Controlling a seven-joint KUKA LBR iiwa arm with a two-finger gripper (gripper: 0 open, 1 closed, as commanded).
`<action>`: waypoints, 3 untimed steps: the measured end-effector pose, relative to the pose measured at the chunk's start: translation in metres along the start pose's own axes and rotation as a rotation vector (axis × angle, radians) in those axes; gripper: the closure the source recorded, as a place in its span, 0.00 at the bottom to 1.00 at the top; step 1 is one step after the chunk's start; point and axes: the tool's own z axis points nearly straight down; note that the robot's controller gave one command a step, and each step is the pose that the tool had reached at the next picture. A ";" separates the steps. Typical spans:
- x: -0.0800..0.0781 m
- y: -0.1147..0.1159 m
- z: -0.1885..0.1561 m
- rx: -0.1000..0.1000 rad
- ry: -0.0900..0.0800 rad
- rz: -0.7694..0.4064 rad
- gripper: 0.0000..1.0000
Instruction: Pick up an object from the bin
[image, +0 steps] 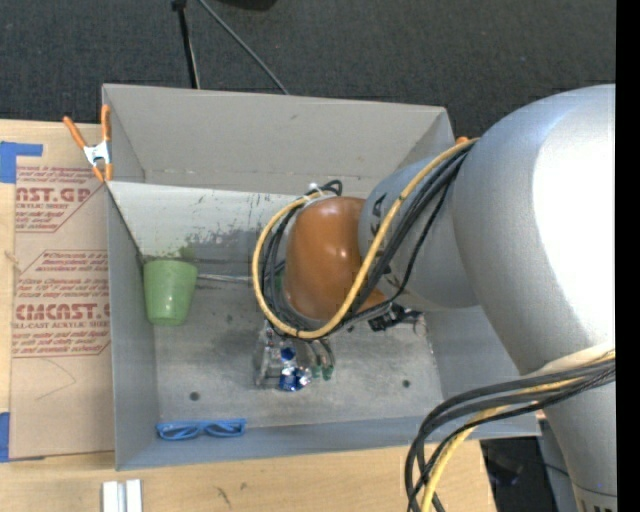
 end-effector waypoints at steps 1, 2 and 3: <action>0.017 -0.061 -0.044 -0.002 -0.004 0.076 1.00; 0.017 -0.057 -0.042 -0.004 -0.001 0.070 0.00; 0.028 -0.072 0.003 -0.004 0.004 0.073 0.00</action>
Offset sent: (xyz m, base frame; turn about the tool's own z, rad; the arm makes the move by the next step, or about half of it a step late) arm -0.0160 -0.0575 0.0428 0.0700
